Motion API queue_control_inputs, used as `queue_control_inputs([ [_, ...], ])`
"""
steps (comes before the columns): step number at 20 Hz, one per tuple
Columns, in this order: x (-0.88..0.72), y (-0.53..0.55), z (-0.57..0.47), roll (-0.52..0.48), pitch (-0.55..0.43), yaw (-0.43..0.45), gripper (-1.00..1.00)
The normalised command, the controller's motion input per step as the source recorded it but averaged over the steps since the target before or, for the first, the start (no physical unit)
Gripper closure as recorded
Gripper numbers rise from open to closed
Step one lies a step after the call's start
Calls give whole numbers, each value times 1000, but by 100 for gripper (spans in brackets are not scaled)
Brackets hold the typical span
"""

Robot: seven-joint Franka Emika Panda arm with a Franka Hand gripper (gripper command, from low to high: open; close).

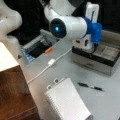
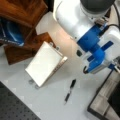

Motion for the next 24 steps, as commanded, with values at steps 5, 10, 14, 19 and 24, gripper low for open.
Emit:
queue_control_inputs([
  [5, -14, 340, 147, 73, 75, -102, 100],
  [10, -19, 318, 199, 44, 89, -53, 100],
  [14, -53, 234, 171, 23, 106, -35, 100],
  [19, -77, 216, 132, 44, 73, -45, 100],
  [24, -93, 329, 137, 25, 62, -27, 100],
])
